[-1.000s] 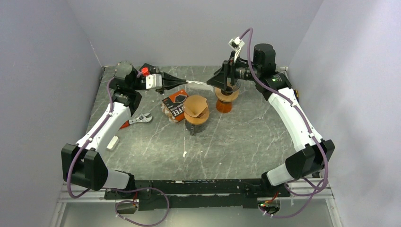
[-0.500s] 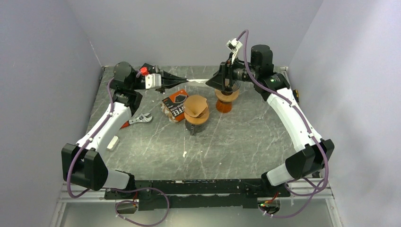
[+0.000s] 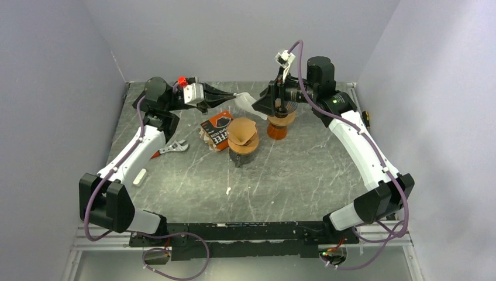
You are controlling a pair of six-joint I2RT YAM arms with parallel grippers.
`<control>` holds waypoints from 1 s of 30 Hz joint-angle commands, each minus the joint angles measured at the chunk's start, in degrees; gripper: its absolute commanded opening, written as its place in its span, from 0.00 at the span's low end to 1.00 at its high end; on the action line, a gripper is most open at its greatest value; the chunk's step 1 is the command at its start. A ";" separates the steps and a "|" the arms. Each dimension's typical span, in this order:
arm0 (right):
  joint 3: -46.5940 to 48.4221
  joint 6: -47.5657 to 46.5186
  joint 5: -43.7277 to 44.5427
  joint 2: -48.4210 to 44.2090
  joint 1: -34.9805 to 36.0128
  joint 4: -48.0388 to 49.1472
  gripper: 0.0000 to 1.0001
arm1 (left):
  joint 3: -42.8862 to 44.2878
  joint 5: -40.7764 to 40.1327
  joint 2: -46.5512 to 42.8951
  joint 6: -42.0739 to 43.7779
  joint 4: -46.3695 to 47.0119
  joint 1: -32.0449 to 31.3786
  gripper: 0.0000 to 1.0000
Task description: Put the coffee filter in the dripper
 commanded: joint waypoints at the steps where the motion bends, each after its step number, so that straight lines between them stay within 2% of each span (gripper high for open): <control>1: 0.08 -2.19 -0.84 -3.46 0.26 2.03 0.82 | 1.30 -3.50 0.83 -4.20 2.13 -0.37 0.00; 4: -0.25 -2.19 1.27 -3.62 0.26 2.09 0.81 | 0.40 -2.54 0.92 -5.32 5.15 -0.45 0.00; 6: -0.19 -1.97 1.66 -3.37 0.26 2.24 0.77 | 0.25 -2.76 1.30 -7.89 6.96 -0.46 0.00; 10: 0.22 -1.57 2.14 -3.19 0.34 2.51 0.67 | 2.01 -2.85 2.65 -13.14 6.77 -0.46 0.00; 13: -0.52 -1.05 5.72 -4.07 0.35 3.28 0.53 | 1.85 -2.64 3.16 -14.42 8.85 -0.46 0.00; 16: -1.20 -0.18 9.65 -4.81 0.44 4.04 0.49 | 1.25 -2.45 3.38 -15.18 10.57 -0.46 0.00; 19: -0.75 -0.09 9.63 -5.07 0.44 4.31 0.45 | 1.51 -2.61 3.49 -13.97 8.74 -0.46 0.00; 24: -0.15 -0.40 8.34 -4.61 0.44 4.27 0.23 | 1.89 -2.60 4.05 -13.68 8.97 -0.46 0.00; 26: 0.64 -0.54 7.28 -4.06 0.42 3.67 0.05 | 2.07 -2.27 4.63 -14.75 10.24 -0.46 0.00; 27: 0.92 -0.58 6.76 -3.79 0.43 3.42 0.00 | 2.13 -2.17 4.83 -14.84 10.58 -0.46 0.00; 29: 1.21 -0.55 6.10 -3.64 0.44 3.38 0.00 | 2.25 -2.34 5.21 -14.68 10.46 -0.46 0.00; 30: 1.44 -0.63 6.00 -3.55 0.44 3.25 0.00 | 2.37 -2.49 5.41 -14.67 10.44 -0.46 0.03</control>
